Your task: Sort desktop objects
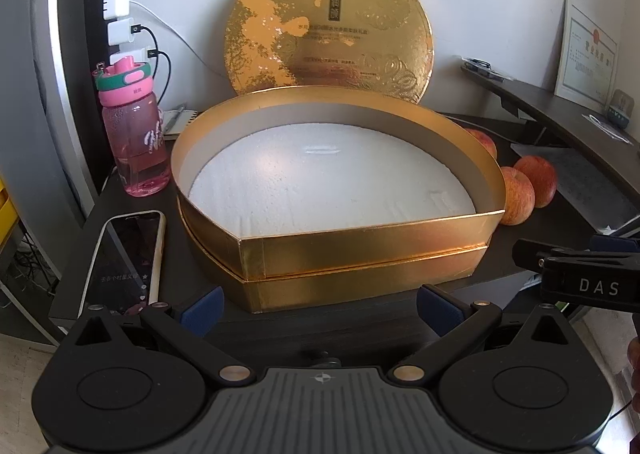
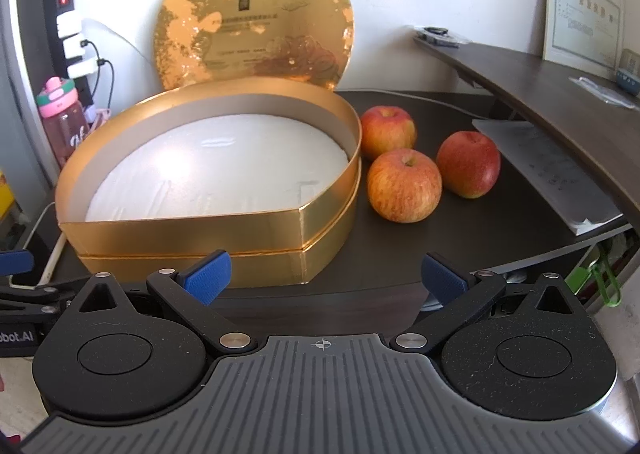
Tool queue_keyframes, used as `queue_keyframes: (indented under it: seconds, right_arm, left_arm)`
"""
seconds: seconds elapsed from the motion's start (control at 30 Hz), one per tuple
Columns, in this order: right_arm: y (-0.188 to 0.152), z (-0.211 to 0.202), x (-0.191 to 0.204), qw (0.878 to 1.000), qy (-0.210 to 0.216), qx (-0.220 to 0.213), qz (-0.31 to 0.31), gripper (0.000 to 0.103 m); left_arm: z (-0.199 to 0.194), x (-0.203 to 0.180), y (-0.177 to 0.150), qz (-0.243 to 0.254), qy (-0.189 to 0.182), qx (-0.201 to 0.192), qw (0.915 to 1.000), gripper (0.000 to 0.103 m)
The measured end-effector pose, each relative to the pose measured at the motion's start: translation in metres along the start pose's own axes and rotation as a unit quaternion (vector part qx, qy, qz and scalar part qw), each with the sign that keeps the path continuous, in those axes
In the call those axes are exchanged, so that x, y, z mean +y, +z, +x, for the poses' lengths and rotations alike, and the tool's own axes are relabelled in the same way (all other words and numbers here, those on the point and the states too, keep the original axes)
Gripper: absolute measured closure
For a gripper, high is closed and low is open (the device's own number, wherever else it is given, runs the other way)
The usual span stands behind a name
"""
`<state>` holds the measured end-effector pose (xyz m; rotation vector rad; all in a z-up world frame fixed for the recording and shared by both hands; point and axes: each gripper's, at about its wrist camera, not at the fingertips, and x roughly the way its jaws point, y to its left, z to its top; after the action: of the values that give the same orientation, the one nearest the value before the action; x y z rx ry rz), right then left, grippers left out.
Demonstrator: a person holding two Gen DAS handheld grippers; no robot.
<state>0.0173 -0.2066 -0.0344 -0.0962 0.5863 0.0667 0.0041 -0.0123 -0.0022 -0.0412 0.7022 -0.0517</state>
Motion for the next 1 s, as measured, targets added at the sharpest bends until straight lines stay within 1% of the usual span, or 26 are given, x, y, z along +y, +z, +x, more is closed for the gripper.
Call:
queue_keyframes:
  seconds: [0.13,0.27,0.47,0.6,0.7,0.77,0.87,1.0]
  right_arm:
    - [0.0,0.001,-0.006,1.0,0.009,0.005,0.014,0.0]
    - [0.0,0.002,-0.011,0.999,0.017,0.009,0.029,0.0]
    - [0.0,0.004,-0.019,0.998,0.03,0.016,0.05,0.0]
    - [-0.003,0.005,-0.02,0.998,0.037,0.008,0.044,0.0]
    - [-0.004,0.003,-0.023,0.998,0.039,0.0,0.045,0.0]
    - [-0.003,0.002,-0.028,0.998,0.036,-0.004,0.051,0.0]
    - [-0.001,0.002,-0.036,0.997,0.03,-0.014,0.065,0.0]
    - [0.002,0.006,-0.043,0.998,0.018,-0.019,0.061,0.0]
  left_arm:
    - [-0.001,-0.003,0.001,0.007,-0.003,-0.003,1.0,0.0]
    - [-0.002,-0.005,0.001,0.006,-0.015,-0.002,0.9999,0.0]
    - [-0.001,-0.016,0.002,0.028,0.003,0.003,0.9996,0.0]
    - [-0.003,-0.02,0.002,0.035,-0.018,-0.002,0.9992,0.0]
    - [0.0,-0.023,0.005,0.039,-0.013,0.004,0.9991,0.001]
    - [0.0,-0.023,0.006,0.039,-0.016,0.003,0.9991,0.001]
    - [-0.001,-0.024,0.009,0.036,-0.026,-0.01,0.999,0.001]
    - [-0.008,-0.027,0.013,0.034,-0.05,-0.058,0.9965,0.0]
